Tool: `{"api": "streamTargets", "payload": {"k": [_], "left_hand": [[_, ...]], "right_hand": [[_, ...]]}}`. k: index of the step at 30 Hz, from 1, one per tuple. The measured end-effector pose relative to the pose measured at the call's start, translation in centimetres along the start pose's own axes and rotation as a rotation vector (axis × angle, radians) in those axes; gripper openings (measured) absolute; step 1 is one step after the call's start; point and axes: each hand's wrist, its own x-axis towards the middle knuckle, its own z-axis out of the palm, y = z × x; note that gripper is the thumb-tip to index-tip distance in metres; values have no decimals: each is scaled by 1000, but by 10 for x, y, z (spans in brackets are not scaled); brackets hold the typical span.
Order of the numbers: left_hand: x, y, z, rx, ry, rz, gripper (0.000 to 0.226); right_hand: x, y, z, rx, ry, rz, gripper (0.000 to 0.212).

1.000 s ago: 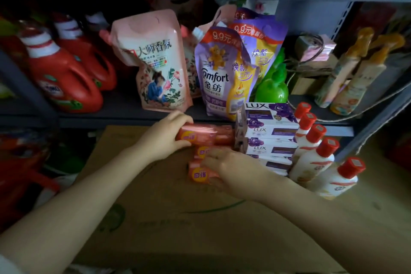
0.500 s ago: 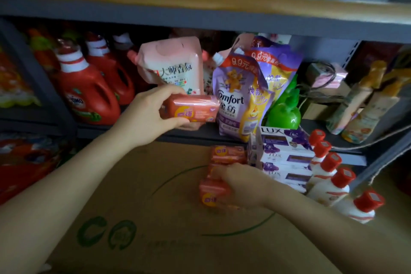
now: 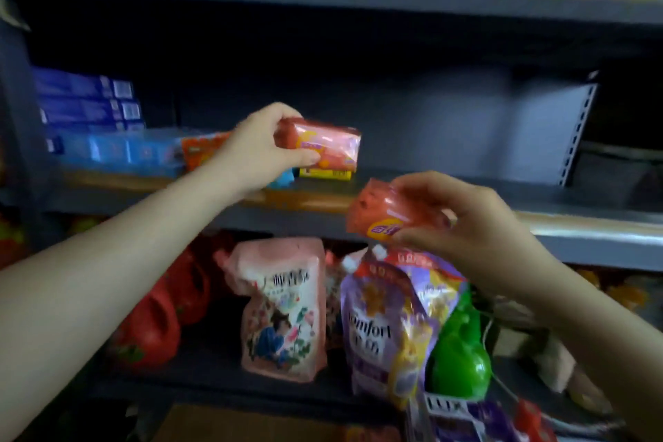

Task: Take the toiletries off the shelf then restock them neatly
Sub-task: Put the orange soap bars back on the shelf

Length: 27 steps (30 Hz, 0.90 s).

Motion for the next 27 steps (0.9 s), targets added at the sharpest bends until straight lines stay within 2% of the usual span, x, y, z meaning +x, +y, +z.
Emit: {"api": "streamTargets", "payload": {"k": [3, 8, 11, 18, 20, 22, 27], "left_hand": [[37, 3, 9, 78, -61, -14, 37], [63, -1, 34, 490, -260, 32, 35], [69, -9, 44, 698, -339, 35, 44], [97, -19, 58, 1087, -369, 109, 41], [103, -20, 65, 1135, -362, 153, 35], [105, -27, 72, 1116, -376, 124, 29], [104, -39, 75, 1041, -423, 88, 26]], "right_hand": [[32, 2, -15, -167, 49, -10, 42], [79, 26, -8, -332, 32, 79, 48], [98, 44, 5, -385, -62, 139, 48], [135, 76, 34, -573, -307, 211, 43], [146, 80, 41, -536, -351, 220, 43], [156, 82, 48, -525, -370, 208, 46], [168, 89, 68, -502, -339, 207, 49]]}}
